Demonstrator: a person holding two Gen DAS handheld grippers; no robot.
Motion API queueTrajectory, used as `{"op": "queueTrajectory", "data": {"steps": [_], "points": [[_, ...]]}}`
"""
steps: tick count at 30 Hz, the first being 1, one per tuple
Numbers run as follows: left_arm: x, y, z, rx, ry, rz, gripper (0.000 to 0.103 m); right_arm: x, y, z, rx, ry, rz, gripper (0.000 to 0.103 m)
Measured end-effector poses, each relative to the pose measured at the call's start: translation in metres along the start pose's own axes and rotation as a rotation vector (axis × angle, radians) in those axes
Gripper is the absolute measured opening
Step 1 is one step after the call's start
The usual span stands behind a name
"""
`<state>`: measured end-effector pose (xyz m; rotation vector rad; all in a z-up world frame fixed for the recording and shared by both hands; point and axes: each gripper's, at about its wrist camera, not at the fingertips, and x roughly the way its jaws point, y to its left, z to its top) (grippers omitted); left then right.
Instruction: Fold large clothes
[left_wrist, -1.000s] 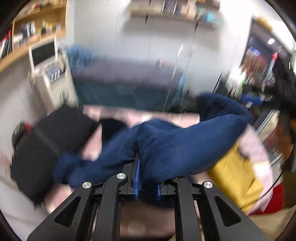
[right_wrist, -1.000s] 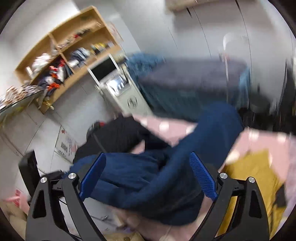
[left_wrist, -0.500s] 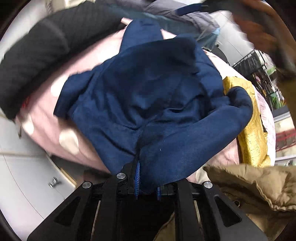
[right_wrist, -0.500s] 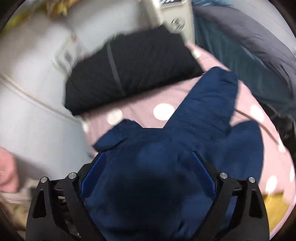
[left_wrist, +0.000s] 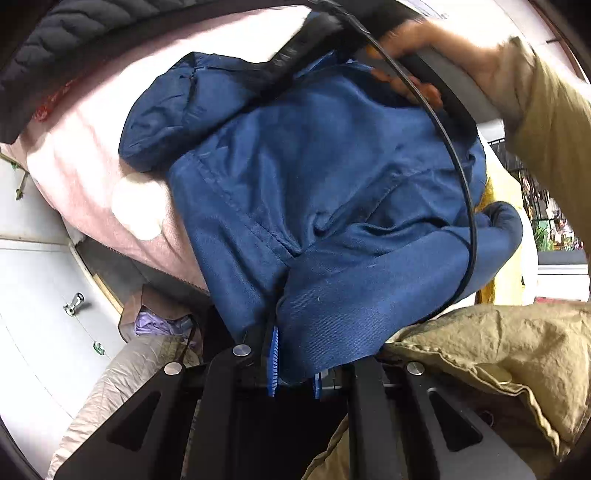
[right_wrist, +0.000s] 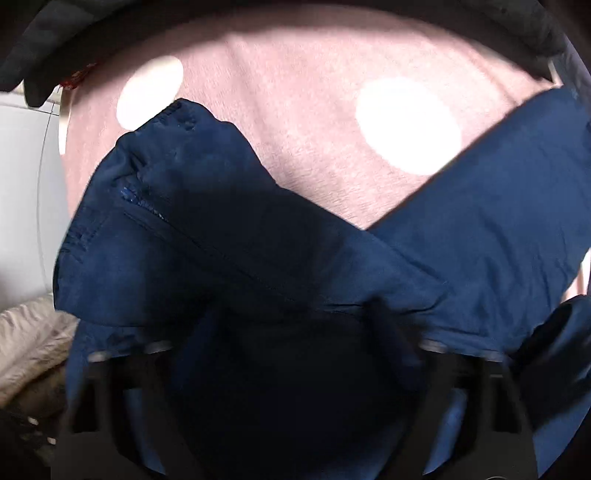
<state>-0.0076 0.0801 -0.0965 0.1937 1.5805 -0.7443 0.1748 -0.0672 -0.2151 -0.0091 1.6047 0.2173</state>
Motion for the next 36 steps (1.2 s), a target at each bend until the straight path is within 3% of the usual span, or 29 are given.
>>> {"op": "queueTrajectory", "data": {"steps": [1, 3, 7, 10, 12, 16, 20, 22, 25, 30, 33, 36], "points": [[-0.001, 0.0, 0.002, -0.001, 0.001, 0.002, 0.013, -0.009, -0.003, -0.005, 0.02, -0.026, 0.056, 0.025], [-0.004, -0.002, 0.007, 0.009, -0.011, 0.022, 0.013, -0.034, -0.013, -0.017, 0.08, -0.102, 0.082, 0.012], [-0.025, -0.021, 0.02, 0.066, -0.092, 0.099, 0.013, -0.108, -0.035, -0.057, 0.2, -0.332, 0.15, 0.01], [-0.056, -0.042, 0.032, 0.105, -0.209, 0.146, 0.013, -0.185, -0.068, -0.119, 0.331, -0.578, 0.243, 0.01], [-0.085, -0.064, 0.04, 0.149, -0.31, 0.16, 0.013, -0.225, -0.085, -0.156, 0.402, -0.695, 0.287, 0.01], [-0.15, -0.117, 0.049, 0.257, -0.51, 0.162, 0.013, -0.301, -0.115, -0.259, 0.516, -0.946, 0.358, 0.01], [-0.227, -0.181, 0.043, 0.413, -0.751, 0.17, 0.013, -0.376, -0.108, -0.369, 0.53, -1.214, 0.37, 0.01], [-0.258, -0.202, 0.035, 0.457, -0.842, 0.151, 0.013, -0.407, -0.087, -0.41, 0.516, -1.3, 0.309, 0.01], [-0.307, -0.23, 0.014, 0.509, -1.003, 0.105, 0.013, -0.44, -0.058, -0.459, 0.48, -1.413, 0.288, 0.01], [-0.376, -0.244, -0.03, 0.541, -1.226, -0.004, 0.013, -0.494, 0.007, -0.517, 0.343, -1.602, 0.233, 0.009], [-0.411, -0.248, -0.049, 0.55, -1.338, -0.085, 0.013, -0.532, 0.038, -0.543, 0.232, -1.721, 0.197, 0.009], [-0.44, -0.248, -0.059, 0.544, -1.389, -0.194, 0.013, -0.556, 0.057, -0.566, 0.159, -1.822, 0.165, 0.009]]}}
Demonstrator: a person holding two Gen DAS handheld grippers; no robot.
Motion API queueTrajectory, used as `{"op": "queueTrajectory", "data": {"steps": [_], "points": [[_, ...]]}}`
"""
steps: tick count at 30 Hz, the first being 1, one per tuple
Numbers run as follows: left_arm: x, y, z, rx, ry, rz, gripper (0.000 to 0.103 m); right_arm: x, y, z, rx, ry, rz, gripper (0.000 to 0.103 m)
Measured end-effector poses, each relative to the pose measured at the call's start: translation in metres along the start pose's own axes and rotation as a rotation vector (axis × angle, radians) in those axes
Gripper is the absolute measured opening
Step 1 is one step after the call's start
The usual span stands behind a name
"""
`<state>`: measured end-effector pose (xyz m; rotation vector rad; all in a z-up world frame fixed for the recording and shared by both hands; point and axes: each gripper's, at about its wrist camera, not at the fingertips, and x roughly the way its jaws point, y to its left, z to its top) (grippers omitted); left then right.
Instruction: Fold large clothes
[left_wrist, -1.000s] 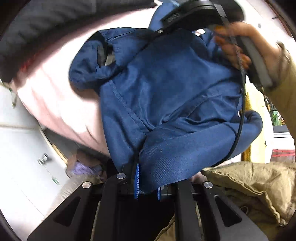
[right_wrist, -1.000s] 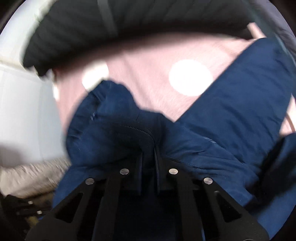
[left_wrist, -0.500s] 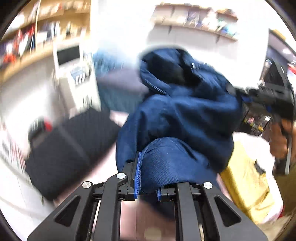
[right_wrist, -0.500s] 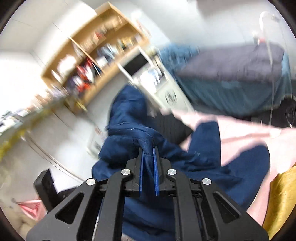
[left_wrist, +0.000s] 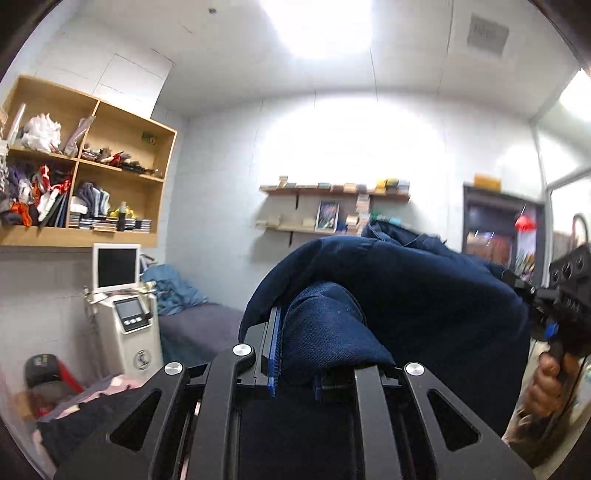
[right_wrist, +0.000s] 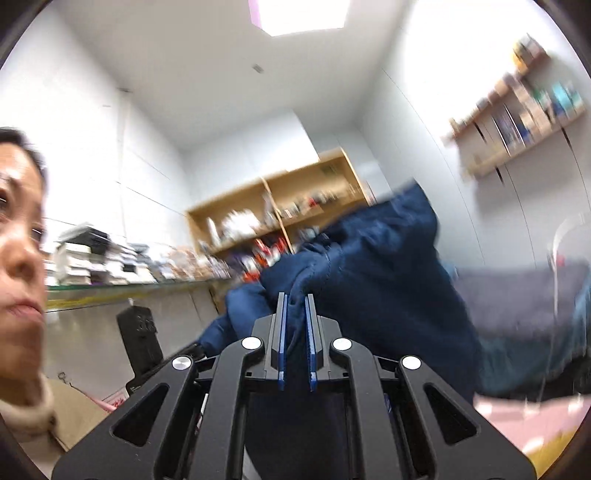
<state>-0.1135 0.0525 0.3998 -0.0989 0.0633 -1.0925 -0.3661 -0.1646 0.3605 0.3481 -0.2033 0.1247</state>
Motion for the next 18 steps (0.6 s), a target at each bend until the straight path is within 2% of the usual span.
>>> {"op": "queueTrajectory", "data": {"steps": [2, 3, 4, 6, 8, 10, 11, 12, 15, 16, 17, 18], "points": [[-0.005, 0.002, 0.006, 0.004, -0.038, -0.007, 0.013, 0.006, 0.004, 0.012, -0.025, -0.029, 0.006, 0.009], [-0.001, 0.003, 0.005, 0.019, -0.048, 0.019, 0.013, 0.016, 0.002, 0.013, -0.026, -0.03, -0.001, 0.009], [0.001, 0.007, 0.007, 0.021, -0.039, 0.043, 0.013, 0.03, -0.003, 0.011, -0.02, -0.01, -0.015, 0.009], [0.025, 0.023, 0.001, -0.005, 0.028, 0.101, 0.013, 0.059, -0.025, 0.0, 0.04, 0.053, -0.071, 0.011], [0.063, 0.047, -0.019, -0.034, 0.141, 0.18, 0.013, 0.096, -0.051, -0.022, 0.068, 0.161, -0.143, 0.016], [0.114, 0.082, -0.058, -0.068, 0.296, 0.246, 0.013, 0.13, -0.094, -0.062, 0.109, 0.225, -0.264, 0.031], [0.136, 0.098, -0.08, -0.082, 0.373, 0.266, 0.013, 0.145, -0.115, -0.085, 0.13, 0.268, -0.314, 0.061], [0.157, 0.113, -0.104, -0.095, 0.456, 0.288, 0.013, 0.158, -0.135, -0.107, 0.157, 0.324, -0.347, 0.087], [0.222, 0.153, -0.209, -0.082, 0.775, 0.375, 0.013, 0.176, -0.189, -0.179, 0.268, 0.48, -0.445, 0.087], [0.238, 0.163, -0.253, -0.073, 0.883, 0.401, 0.013, 0.179, -0.203, -0.203, 0.296, 0.546, -0.489, 0.087], [0.244, 0.169, -0.285, -0.077, 0.944, 0.403, 0.013, 0.178, -0.218, -0.231, 0.324, 0.63, -0.547, 0.087], [0.249, 0.178, -0.323, -0.108, 1.009, 0.382, 0.014, 0.172, -0.228, -0.253, 0.357, 0.676, -0.562, 0.087]]}}
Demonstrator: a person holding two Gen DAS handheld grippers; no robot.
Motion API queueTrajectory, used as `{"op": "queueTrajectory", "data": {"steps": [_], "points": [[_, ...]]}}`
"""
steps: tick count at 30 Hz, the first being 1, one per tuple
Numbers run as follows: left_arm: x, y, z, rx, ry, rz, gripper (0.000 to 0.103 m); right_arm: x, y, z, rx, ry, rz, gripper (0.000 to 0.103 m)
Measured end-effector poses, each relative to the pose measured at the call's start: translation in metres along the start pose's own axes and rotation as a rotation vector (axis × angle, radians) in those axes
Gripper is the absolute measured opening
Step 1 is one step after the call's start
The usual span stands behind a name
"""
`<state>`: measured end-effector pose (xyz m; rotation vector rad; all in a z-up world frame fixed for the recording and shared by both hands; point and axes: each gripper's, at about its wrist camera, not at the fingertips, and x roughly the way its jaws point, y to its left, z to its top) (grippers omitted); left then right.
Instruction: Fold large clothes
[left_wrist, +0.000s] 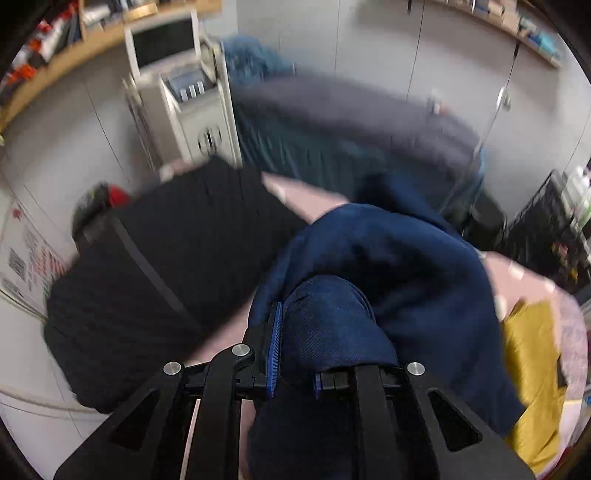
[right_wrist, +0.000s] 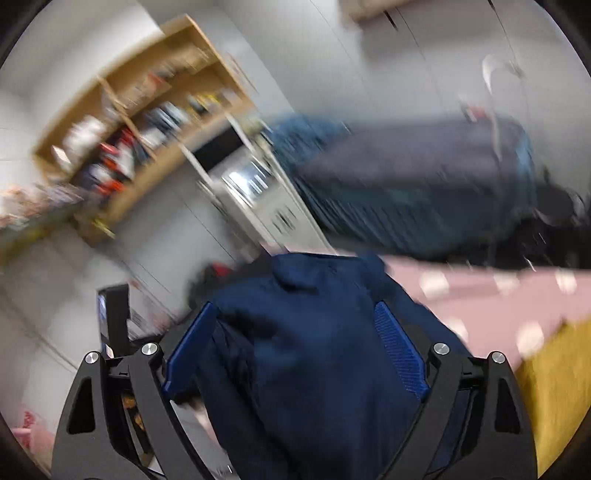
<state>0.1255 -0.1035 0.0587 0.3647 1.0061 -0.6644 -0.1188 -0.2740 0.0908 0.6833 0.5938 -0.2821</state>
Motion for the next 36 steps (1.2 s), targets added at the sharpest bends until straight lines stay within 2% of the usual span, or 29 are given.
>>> {"op": "queueTrajectory", "data": {"steps": [2, 4, 5, 9, 12, 14, 15, 16, 17, 20, 21, 23, 24, 26, 30, 31, 32, 33, 35, 36], "points": [[0.04, 0.011, -0.021, -0.06, 0.083, -0.056, 0.017, 0.02, -0.032, -0.03, 0.057, 0.081, -0.046, 0.087], [0.059, 0.026, -0.038, -0.118, 0.111, -0.058, 0.029, 0.029, -0.071, -0.065, 0.125, 0.161, -0.126, 0.087], [0.061, 0.034, -0.043, -0.14, 0.106, -0.058, 0.031, 0.029, -0.084, -0.076, 0.156, 0.179, -0.137, 0.087], [0.064, 0.076, -0.046, -0.261, 0.129, -0.184, 0.033, 0.013, -0.15, -0.126, 0.314, 0.238, -0.217, 0.087], [0.041, 0.096, -0.038, -0.295, 0.096, -0.253, 0.034, 0.0, -0.18, -0.149, 0.385, 0.244, -0.259, 0.087], [0.024, 0.098, -0.034, -0.296, 0.05, -0.243, 0.049, -0.006, -0.194, -0.155, 0.408, 0.239, -0.284, 0.087], [0.012, 0.101, -0.035, -0.308, 0.008, -0.239, 0.072, -0.007, -0.201, -0.156, 0.421, 0.237, -0.294, 0.087], [0.005, 0.106, -0.034, -0.32, -0.036, -0.248, 0.081, -0.007, -0.209, -0.157, 0.432, 0.235, -0.306, 0.087], [-0.007, 0.107, -0.037, -0.324, -0.081, -0.267, 0.081, -0.009, -0.211, -0.155, 0.439, 0.233, -0.315, 0.087], [-0.024, 0.1, -0.048, -0.281, -0.095, -0.26, 0.089, -0.01, -0.221, -0.153, 0.469, 0.233, -0.336, 0.087], [-0.021, 0.097, -0.053, -0.251, -0.079, -0.228, 0.095, -0.008, -0.225, -0.155, 0.469, 0.243, -0.345, 0.087], [-0.006, 0.085, -0.07, -0.161, -0.002, -0.102, 0.095, -0.007, -0.229, -0.156, 0.448, 0.26, -0.38, 0.087], [-0.002, 0.081, -0.079, -0.133, 0.028, -0.077, 0.095, -0.003, -0.233, -0.157, 0.417, 0.272, -0.411, 0.087], [0.017, 0.062, -0.107, -0.061, 0.109, -0.102, 0.095, 0.007, -0.241, -0.161, 0.373, 0.301, -0.447, 0.087], [0.047, 0.025, -0.149, 0.026, 0.191, -0.145, 0.095, 0.046, -0.254, -0.176, 0.25, 0.413, -0.465, 0.085], [0.055, 0.017, -0.154, 0.043, 0.196, -0.131, 0.095, 0.057, -0.253, -0.182, 0.201, 0.456, -0.491, 0.08], [0.066, 0.009, -0.158, 0.062, 0.203, -0.095, 0.095, 0.066, -0.251, -0.186, 0.172, 0.492, -0.493, 0.044], [0.073, 0.005, -0.16, 0.072, 0.207, -0.067, 0.095, 0.072, -0.247, -0.189, 0.148, 0.517, -0.483, 0.017], [0.086, -0.001, -0.157, 0.069, 0.197, -0.033, 0.092, 0.068, -0.228, -0.182, 0.109, 0.485, -0.468, 0.011], [0.092, -0.001, -0.154, 0.048, 0.196, -0.03, 0.082, 0.06, -0.218, -0.176, 0.1, 0.459, -0.45, 0.01]]}}
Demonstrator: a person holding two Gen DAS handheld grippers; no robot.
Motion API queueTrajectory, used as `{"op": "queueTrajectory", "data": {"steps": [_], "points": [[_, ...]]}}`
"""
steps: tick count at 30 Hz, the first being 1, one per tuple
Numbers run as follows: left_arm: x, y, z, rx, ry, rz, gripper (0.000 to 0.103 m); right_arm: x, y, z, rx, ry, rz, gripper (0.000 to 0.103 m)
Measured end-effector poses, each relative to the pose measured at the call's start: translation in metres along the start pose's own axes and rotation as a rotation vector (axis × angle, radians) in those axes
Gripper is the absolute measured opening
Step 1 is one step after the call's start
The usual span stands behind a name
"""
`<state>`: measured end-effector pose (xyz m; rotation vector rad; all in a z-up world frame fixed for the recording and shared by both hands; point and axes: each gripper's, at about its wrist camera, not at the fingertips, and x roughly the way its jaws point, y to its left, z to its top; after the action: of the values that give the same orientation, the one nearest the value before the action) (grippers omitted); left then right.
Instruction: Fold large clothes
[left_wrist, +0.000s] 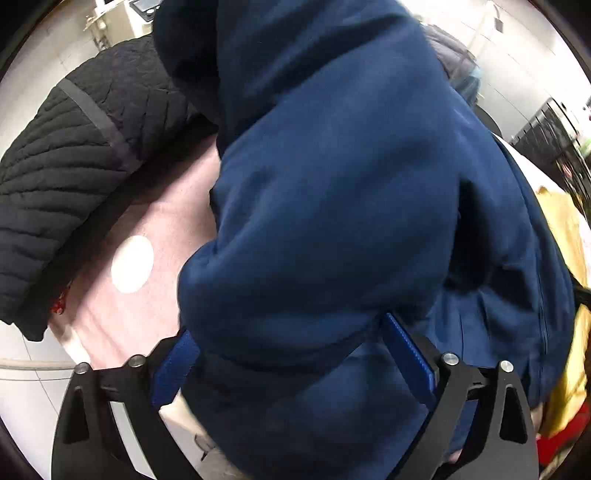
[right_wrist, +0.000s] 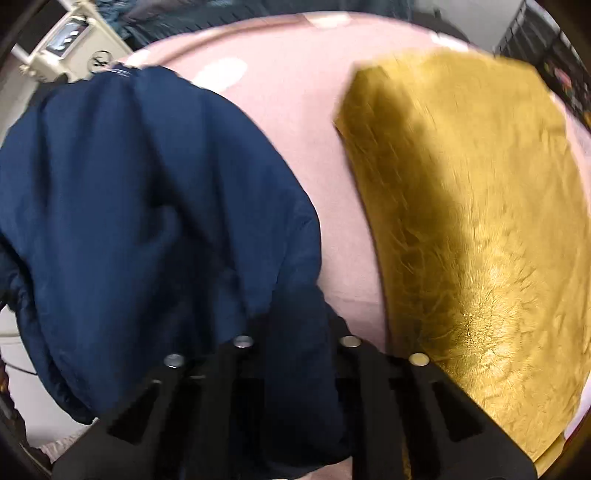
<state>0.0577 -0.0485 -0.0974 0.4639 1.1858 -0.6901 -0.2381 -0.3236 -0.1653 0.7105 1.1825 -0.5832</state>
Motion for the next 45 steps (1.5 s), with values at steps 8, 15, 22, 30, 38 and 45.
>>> {"op": "queueTrajectory", "data": {"steps": [8, 15, 22, 30, 38, 45], "points": [[-0.048, 0.031, 0.025, -0.051, -0.072, 0.058, 0.013, -0.164, -0.093, 0.005, 0.354, -0.385, 0.136, 0.007], [-0.116, 0.091, 0.094, -0.14, -0.257, 0.086, 0.005, -0.281, -0.183, -0.005, 0.489, -0.599, -0.036, 0.006], [-0.122, 0.058, 0.187, -0.05, -0.344, 0.113, 0.005, -0.314, -0.229, 0.005, 0.541, -0.67, -0.17, 0.006], [-0.065, 0.055, 0.273, -0.182, -0.214, 0.173, 0.011, -0.226, -0.272, 0.033, 0.709, -0.428, -0.075, 0.026], [-0.068, 0.042, 0.225, 0.007, -0.279, 0.191, 0.097, -0.171, -0.242, -0.007, 0.62, -0.338, -0.152, 0.09], [-0.082, 0.049, 0.187, -0.034, -0.26, 0.087, 0.097, -0.192, -0.213, -0.034, 0.617, -0.476, -0.184, 0.09]]}}
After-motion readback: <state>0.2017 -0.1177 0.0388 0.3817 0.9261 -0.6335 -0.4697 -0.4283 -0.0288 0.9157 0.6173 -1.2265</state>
